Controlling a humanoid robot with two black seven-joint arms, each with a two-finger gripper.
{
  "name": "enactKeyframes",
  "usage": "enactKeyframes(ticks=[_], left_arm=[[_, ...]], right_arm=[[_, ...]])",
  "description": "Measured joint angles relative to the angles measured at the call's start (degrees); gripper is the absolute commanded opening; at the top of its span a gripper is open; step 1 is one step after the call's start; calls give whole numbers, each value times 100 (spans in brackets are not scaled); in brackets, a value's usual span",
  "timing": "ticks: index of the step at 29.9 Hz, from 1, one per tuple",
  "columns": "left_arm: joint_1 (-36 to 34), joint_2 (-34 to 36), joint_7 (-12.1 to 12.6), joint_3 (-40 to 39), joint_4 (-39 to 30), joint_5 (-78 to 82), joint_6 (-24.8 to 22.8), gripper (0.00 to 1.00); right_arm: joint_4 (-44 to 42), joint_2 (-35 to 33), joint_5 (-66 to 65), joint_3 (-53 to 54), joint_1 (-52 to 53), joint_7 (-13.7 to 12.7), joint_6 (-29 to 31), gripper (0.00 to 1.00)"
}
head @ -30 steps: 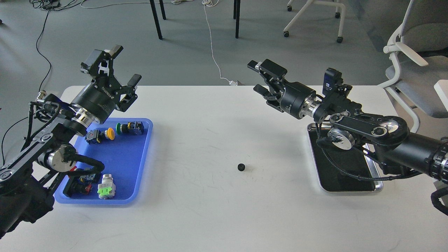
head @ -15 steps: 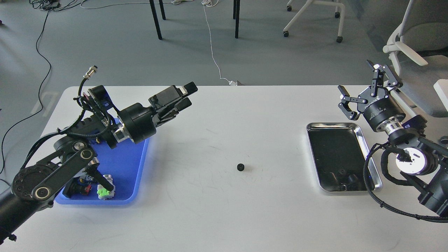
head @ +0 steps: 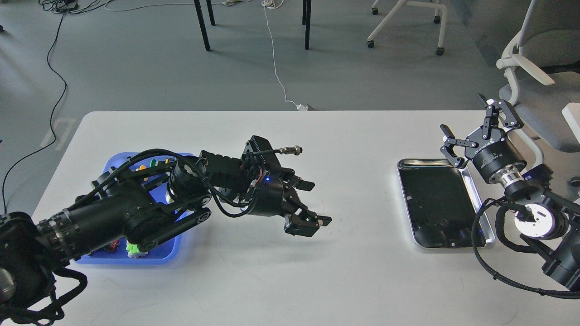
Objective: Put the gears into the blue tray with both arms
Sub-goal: 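Reach the left gripper to the black gear and grasp it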
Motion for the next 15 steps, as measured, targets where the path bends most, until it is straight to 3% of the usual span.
enactKeyframes(ticks=[7,15], left_arm=[[-361,-701,-1,638,1122,6,436,94],[-289,-679,1,871,1397,6,508,88]], right_arm=[[5,-19,-4,-2,-3,0,0,99],[36,-59,-19,2,-3,0,0,99]])
